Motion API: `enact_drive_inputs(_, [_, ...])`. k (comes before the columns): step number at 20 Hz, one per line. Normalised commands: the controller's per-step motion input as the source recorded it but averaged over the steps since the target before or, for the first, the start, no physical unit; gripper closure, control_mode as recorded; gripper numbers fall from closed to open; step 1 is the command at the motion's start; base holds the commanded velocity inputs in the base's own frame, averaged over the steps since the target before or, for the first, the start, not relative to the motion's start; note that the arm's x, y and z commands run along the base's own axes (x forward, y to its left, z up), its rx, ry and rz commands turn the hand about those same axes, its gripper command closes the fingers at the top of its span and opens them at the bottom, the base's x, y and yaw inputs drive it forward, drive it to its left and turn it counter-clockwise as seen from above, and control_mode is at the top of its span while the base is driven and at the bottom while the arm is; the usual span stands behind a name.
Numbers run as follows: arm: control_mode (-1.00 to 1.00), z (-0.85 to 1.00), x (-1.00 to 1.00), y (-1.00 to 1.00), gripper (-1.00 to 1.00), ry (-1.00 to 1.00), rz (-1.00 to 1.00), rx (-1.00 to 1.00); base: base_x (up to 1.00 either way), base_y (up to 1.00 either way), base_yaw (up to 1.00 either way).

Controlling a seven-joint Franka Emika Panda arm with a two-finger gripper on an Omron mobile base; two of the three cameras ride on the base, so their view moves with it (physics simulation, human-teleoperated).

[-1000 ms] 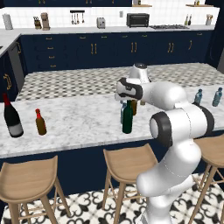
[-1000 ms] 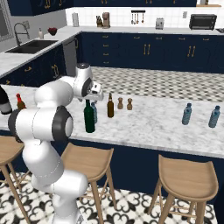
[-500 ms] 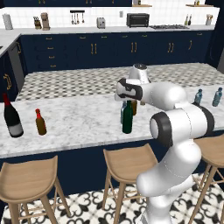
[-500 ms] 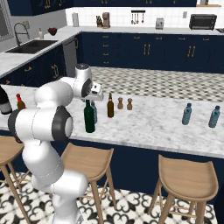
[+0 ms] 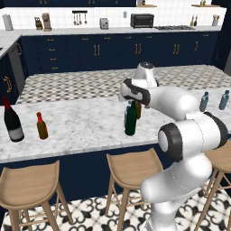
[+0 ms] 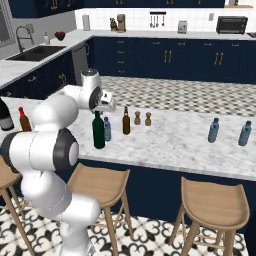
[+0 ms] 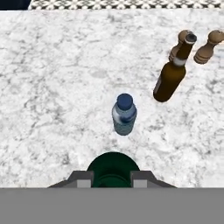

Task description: Move the plastic bottles in the middle to the plastics group, and the glass bottles in the middle to the glass group.

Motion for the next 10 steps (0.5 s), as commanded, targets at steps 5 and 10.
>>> enact_drive_inputs(5, [-1.00, 0.36, -0.39, 0.65, 1.00, -0.01, 0.07, -0.01, 0.00, 0.00, 0.00])
enact_drive_inputs(10, [-1.00, 0.12, -0.40, 0.89, 1.00, 0.00, 0.05, 0.00, 0.00, 0.00, 0.00])
